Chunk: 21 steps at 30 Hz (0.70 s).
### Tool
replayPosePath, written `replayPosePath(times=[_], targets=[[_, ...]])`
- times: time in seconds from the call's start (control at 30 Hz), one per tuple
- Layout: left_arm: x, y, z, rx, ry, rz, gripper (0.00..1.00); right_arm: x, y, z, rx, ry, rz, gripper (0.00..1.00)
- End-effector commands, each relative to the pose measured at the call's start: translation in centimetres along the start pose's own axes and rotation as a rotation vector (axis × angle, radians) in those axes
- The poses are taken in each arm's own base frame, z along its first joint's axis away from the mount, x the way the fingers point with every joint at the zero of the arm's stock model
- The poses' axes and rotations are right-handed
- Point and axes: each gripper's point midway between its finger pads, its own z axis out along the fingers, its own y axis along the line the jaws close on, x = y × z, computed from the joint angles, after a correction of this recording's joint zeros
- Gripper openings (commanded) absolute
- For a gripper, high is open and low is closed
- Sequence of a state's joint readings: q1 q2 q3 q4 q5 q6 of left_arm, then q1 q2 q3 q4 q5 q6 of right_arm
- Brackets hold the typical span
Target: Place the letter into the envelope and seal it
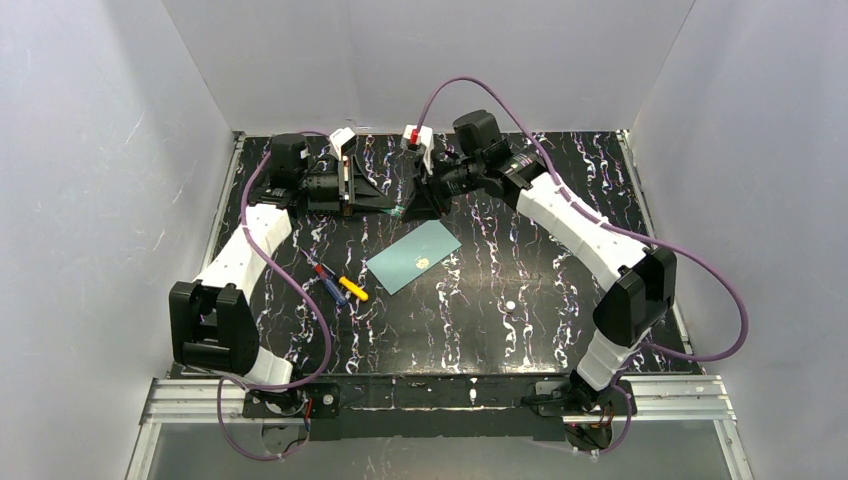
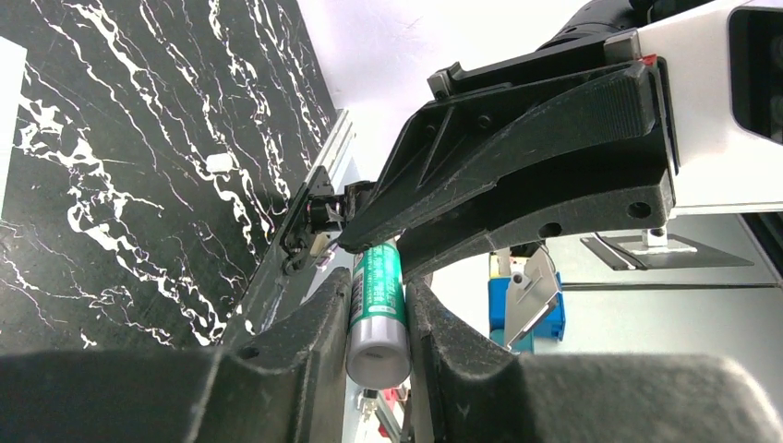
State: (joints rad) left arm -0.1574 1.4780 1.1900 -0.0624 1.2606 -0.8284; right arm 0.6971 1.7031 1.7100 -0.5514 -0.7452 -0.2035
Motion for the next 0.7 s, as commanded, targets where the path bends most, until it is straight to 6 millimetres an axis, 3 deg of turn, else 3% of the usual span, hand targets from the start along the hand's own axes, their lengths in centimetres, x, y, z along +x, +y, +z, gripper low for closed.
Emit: replayPosePath(times=[0.0, 0.07, 0.13, 0.3, 0.4, 0.5, 0.57, 0.67], targets=[[1.3, -2.0, -0.5, 0.031, 0.037, 0.042, 0.0, -2.5, -0.5, -0.2, 0.04, -0.049, -0.023, 0.29], [1.1, -1.8, -0.5, 0.005, 0.021, 0.06, 0.0, -2.4, -0.9, -0.3, 0.073, -0.049, 0.0, 0.52], [0.3, -0.8, -0.7, -0.062, -0.024, 0.078, 0.0, -2.5, -1.4, -0.8, 0.122, -0.063, 0.039, 0.67], [-2.7, 3.1, -1.7, -0.296, -0.168, 0.13, 0.0, -2.9, -3.4, -3.7, 0.306, -0.179, 0.223, 0.9], [-3.4, 5.5, -3.0, -0.457, -0.226, 0.167, 0.0, -1.9, -5.1, -6.0, 0.484, -0.169, 0.324, 0.93], [-3.0, 6.6, -4.4, -0.568, -0.262, 0.224, 0.0, 1.5, -7.5, -9.1, 0.757, -0.064, 0.461, 0.91], [-2.6, 7.1, -5.4, -0.63, -0.283, 0.261, 0.0, 5.7, -8.7, -11.5, 0.961, 0.04, 0.584, 0.88], [-2.6, 7.5, -6.8, -0.7, -0.344, 0.304, 0.0, 12.7, -7.8, -13.5, 1.109, 0.22, 0.749, 0.77]])
